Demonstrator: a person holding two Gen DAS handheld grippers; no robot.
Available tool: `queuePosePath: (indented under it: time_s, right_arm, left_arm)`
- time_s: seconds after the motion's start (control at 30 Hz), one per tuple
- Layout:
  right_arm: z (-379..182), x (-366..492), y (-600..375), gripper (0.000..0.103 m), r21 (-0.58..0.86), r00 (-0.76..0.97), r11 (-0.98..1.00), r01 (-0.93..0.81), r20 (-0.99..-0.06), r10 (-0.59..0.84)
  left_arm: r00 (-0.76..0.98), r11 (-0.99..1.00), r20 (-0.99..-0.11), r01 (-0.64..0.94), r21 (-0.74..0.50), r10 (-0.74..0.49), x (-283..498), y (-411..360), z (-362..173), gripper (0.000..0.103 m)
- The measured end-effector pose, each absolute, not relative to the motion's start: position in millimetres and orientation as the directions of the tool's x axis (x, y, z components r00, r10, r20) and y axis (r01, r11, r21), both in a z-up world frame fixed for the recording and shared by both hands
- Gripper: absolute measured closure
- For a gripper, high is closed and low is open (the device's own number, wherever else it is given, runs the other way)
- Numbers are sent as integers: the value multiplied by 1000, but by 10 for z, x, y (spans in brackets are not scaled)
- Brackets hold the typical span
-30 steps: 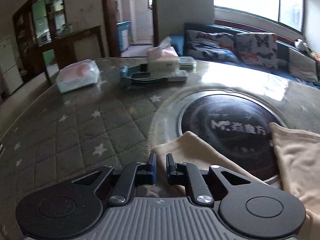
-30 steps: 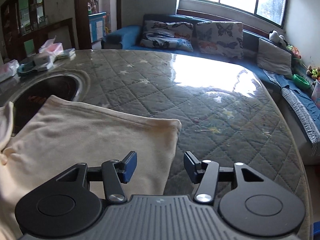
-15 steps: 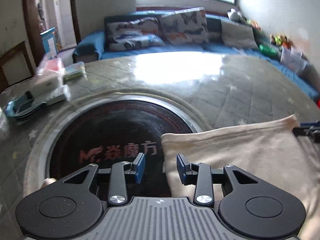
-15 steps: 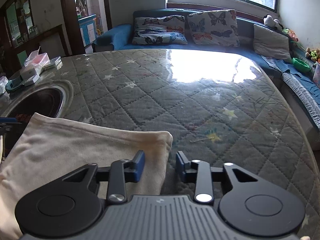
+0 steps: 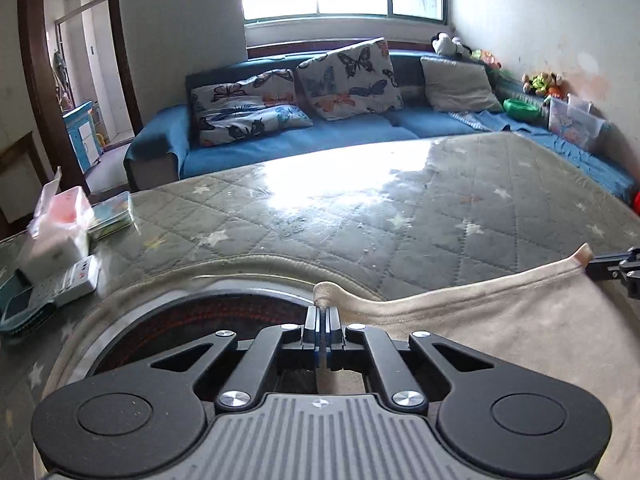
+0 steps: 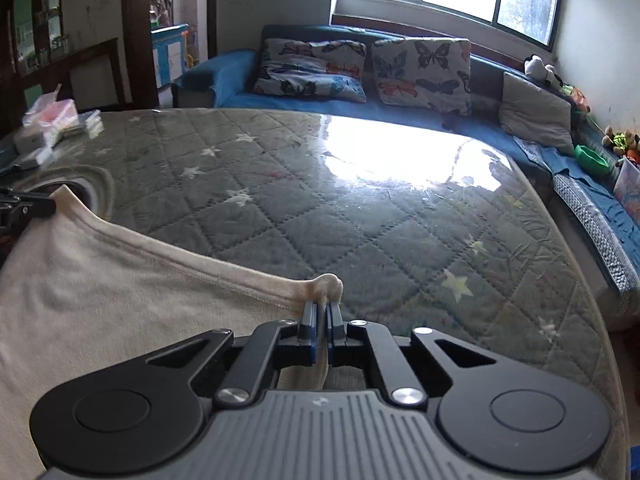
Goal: Fold clothes
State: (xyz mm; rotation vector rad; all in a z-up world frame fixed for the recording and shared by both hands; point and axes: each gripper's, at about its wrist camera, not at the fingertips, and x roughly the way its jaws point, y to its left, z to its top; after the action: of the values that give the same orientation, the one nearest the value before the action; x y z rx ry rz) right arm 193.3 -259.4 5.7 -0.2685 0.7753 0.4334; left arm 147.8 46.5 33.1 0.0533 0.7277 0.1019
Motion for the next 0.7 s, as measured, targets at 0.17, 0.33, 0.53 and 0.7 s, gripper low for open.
queuePosePath:
  time_s: [0.17,0.33,0.53,0.7]
  right_arm:
    - [117,1918,-2584,87,-98,636,867,-489,-720,278]
    - [277,1637,-2722,67,-84,617,838,-540,-717,325]
    - [423,1013,-2893,48,-114,599,790,-602,-719,352]
    - [432,476,-3107,33,-109,586,769,-630,-717,378]
  left_arm:
    - [715,989,-684,-97,107,144,1515,500,232,95]
    - [730,993,-673,-93,72,117,1186,492,347,90]
    - [733,1000,-681,4,10,4,601,225,413,69]
    - [720,994,-687,100,-46,-104,164,-116,364,69]
